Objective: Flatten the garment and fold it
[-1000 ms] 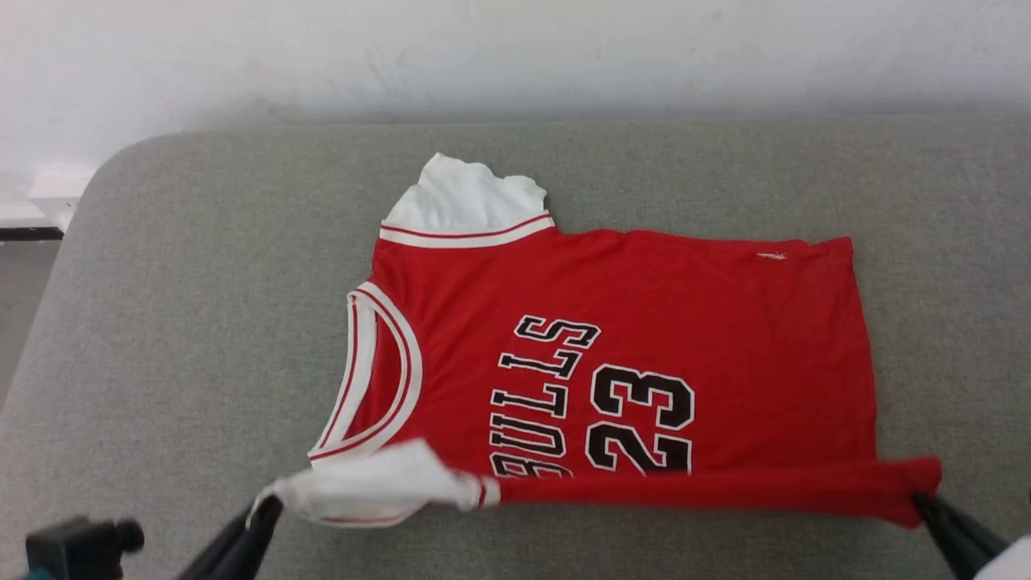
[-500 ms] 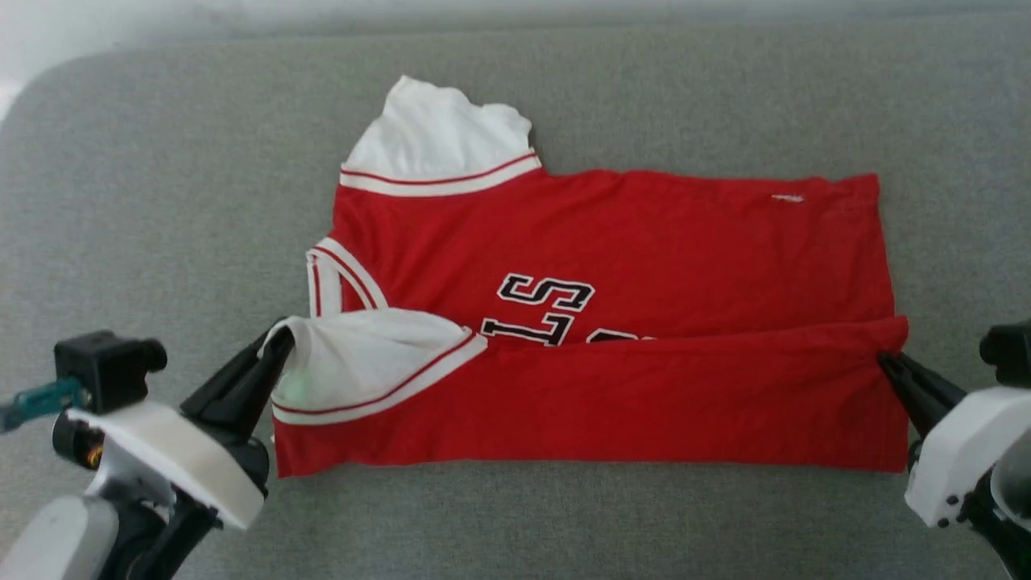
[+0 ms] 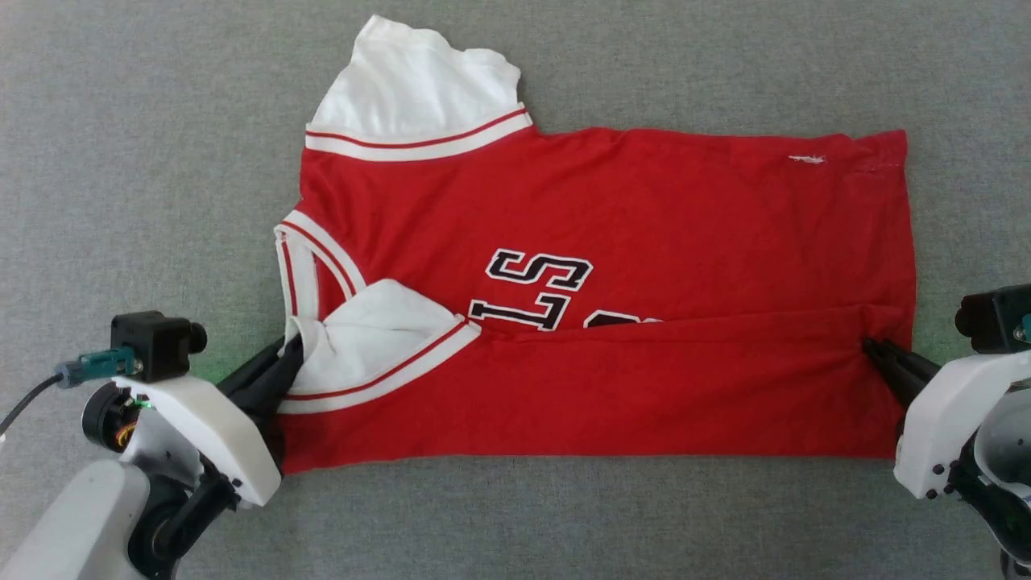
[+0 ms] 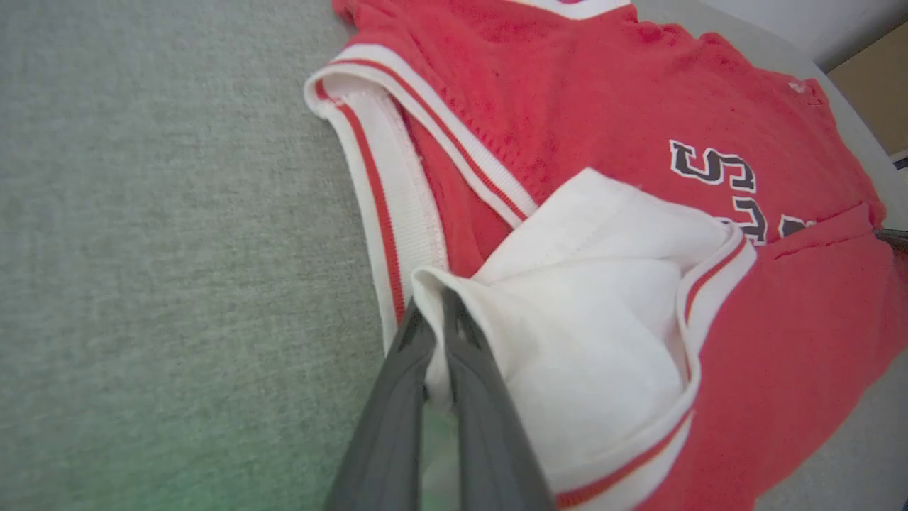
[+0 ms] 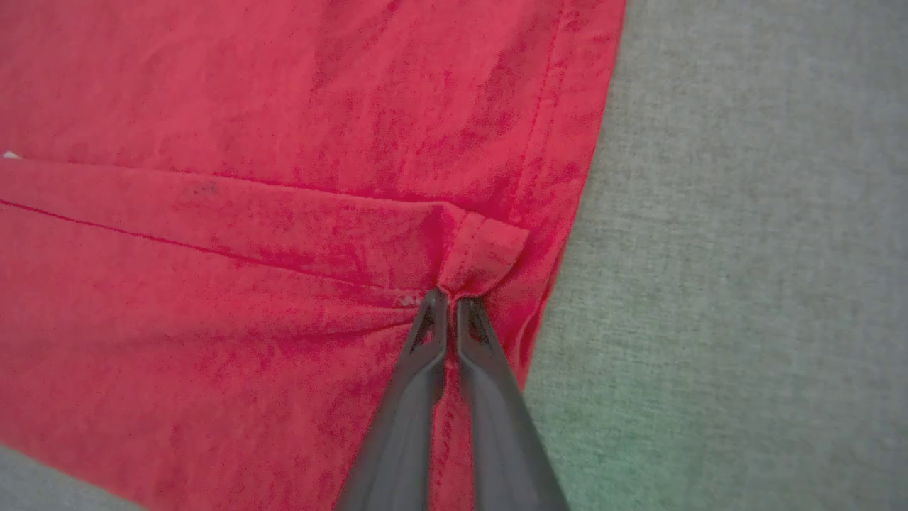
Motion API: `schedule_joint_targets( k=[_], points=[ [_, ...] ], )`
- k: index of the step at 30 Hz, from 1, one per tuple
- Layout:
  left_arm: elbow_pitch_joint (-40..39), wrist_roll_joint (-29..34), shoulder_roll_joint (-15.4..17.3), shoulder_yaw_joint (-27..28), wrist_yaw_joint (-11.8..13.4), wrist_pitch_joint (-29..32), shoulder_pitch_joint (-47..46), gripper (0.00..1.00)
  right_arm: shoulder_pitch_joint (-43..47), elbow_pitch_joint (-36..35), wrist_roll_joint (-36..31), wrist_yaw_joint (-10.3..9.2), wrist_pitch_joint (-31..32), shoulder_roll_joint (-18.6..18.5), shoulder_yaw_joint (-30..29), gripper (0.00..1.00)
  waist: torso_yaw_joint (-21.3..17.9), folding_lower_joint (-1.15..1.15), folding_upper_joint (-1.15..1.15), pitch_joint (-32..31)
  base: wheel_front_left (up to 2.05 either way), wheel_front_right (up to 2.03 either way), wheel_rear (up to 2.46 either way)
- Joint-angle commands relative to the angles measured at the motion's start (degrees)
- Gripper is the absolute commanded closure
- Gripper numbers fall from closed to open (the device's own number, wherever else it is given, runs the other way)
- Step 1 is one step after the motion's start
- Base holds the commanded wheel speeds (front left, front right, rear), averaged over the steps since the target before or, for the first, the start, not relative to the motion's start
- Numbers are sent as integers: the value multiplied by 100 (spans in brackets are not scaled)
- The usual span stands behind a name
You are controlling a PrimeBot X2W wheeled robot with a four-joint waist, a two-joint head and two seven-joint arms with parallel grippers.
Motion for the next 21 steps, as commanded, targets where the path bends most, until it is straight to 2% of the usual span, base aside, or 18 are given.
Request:
schedule_joint_targets(
  k=[1, 2, 3, 4, 5, 6, 12, 18, 20, 21],
  points=[
    [195, -46, -99, -115, -18, 61, -29, 84, -15, 210, 12, -5, 88, 66, 89, 75, 21, 1, 0, -13, 0, 0, 0],
    [222, -76, -119, -99, -18, 37, -34, 65, -27, 222, 22, -5, 85, 85, 87, 16, 27, 1, 0, -31, 0, 0, 0],
    [234, -122, -139, -82, -19, 19, -28, 56, -34, 222, 50, -5, 69, 112, 85, 0, 34, 1, 0, -55, 0, 0, 0],
    [227, -167, -160, -56, -19, -16, -16, 43, -36, 213, 77, -5, 37, 144, 64, 0, 41, 1, 0, -86, 0, 0, 0],
    [206, -223, -186, -20, -20, -65, 4, 11, -25, 199, 103, -5, 12, 168, 46, 0, 52, 1, 0, -123, 0, 0, 0],
    [175, -293, -219, 22, -21, -122, 37, 0, 2, 175, 124, -5, 1, 169, 46, 0, 64, 1, 0, -169, 0, 0, 0],
    [-220, -425, -315, 339, 101, -703, 466, 0, 353, -215, 265, -5, -334, 269, -243, 0, 140, 1, 0, -531, 0, 0, 0],
    [-704, -63, -565, 844, 628, -1946, 1120, 0, 919, -752, -108, -5, -1255, 678, -809, 0, 229, 1, 0, -875, 0, 0, 0],
    [-866, 54, -748, 1014, 811, -2185, 1356, 0, 1110, -863, -283, -5, -1605, 959, -954, 0, 244, 1, 0, -957, 0, 0, 0],
    [-866, 54, -748, 1014, 811, -2185, 1356, 0, 1110, -863, -283, -5, -1605, 959, -954, 0, 244, 1, 0, -957, 0, 0, 0]
  ],
)
